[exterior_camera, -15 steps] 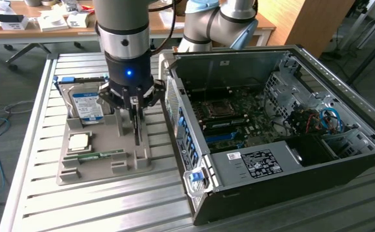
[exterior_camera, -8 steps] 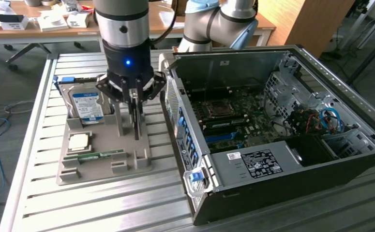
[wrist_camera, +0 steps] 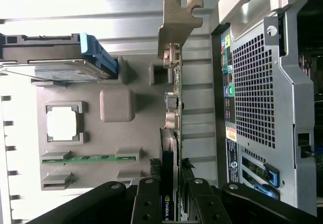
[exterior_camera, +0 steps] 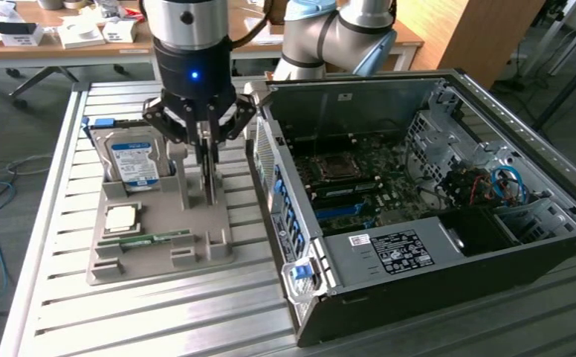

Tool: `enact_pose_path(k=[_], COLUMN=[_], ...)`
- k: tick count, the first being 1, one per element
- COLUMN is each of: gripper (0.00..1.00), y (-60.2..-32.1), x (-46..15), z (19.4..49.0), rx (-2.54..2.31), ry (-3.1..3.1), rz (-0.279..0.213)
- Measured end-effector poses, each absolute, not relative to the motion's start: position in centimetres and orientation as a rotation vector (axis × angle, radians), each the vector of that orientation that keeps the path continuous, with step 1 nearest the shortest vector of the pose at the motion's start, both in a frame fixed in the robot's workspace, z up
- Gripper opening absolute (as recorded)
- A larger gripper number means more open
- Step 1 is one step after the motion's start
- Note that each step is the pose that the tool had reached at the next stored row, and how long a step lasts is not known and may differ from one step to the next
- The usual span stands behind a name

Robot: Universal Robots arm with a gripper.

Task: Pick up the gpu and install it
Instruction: 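Pick up the gpu and move the gpu toward the slot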

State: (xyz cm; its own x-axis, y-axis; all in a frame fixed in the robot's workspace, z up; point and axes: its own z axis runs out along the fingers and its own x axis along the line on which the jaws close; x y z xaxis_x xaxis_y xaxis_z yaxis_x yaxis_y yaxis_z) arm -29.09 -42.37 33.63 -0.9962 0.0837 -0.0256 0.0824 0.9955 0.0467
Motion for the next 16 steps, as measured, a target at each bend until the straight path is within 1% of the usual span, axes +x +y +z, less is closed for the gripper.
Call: enact_pose_path(k=[16], gripper=[0.26], y=[-42.4], x=[-29.1], z=[37.9], rx=[0.130], ry=[3.111], rz=[0.077])
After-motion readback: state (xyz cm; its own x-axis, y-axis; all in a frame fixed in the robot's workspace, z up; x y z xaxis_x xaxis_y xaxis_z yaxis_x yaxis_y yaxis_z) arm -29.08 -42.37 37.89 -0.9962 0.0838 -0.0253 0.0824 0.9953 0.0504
